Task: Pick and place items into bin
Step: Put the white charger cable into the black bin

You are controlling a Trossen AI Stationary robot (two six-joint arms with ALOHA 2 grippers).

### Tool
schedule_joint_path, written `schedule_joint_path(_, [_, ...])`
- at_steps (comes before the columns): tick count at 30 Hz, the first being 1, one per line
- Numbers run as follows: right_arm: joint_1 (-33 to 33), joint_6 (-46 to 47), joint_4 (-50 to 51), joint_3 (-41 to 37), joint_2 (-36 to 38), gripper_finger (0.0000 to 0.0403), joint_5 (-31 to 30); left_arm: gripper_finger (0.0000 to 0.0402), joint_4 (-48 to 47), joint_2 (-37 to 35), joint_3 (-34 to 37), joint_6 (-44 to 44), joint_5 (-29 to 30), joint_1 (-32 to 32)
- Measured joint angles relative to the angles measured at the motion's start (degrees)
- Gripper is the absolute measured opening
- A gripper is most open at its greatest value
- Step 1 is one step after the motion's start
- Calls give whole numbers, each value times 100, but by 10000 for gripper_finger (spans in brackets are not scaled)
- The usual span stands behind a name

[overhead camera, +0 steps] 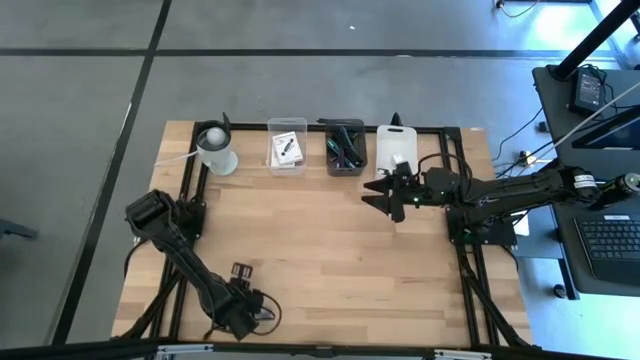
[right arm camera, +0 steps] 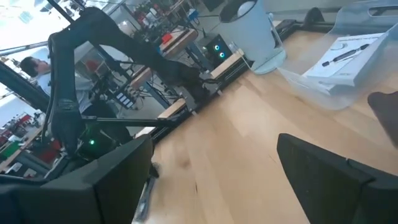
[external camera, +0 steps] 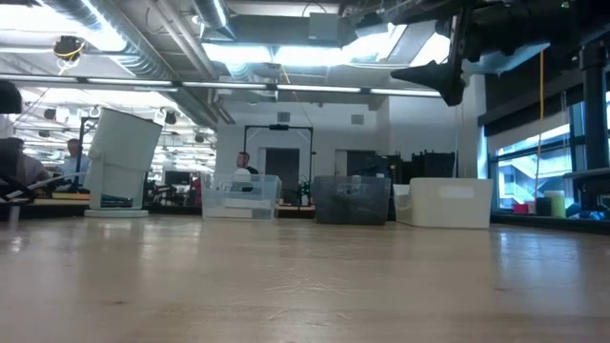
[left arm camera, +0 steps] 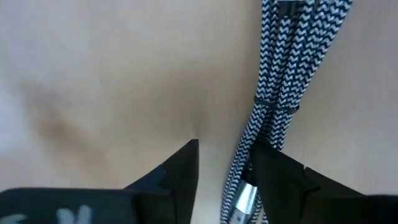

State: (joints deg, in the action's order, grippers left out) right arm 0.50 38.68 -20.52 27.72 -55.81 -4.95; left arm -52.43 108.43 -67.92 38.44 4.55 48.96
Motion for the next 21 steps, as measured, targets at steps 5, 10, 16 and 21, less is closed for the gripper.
schedule_joint_path(5, [2,-11,-73,0,0,349,-17,118,-466,-403,27,51,155,-78])
schedule_joint_path(10, [2,-15,-72,0,0,349,-50,113,-505,-855,23,222,211,-112])
schedule_joint_path(16, [2,-15,-72,0,0,349,-72,113,-401,-879,20,216,19,-112])
schedule_joint_path(21, [2,-15,-72,0,0,349,-72,113,-41,-617,20,-22,25,-112])
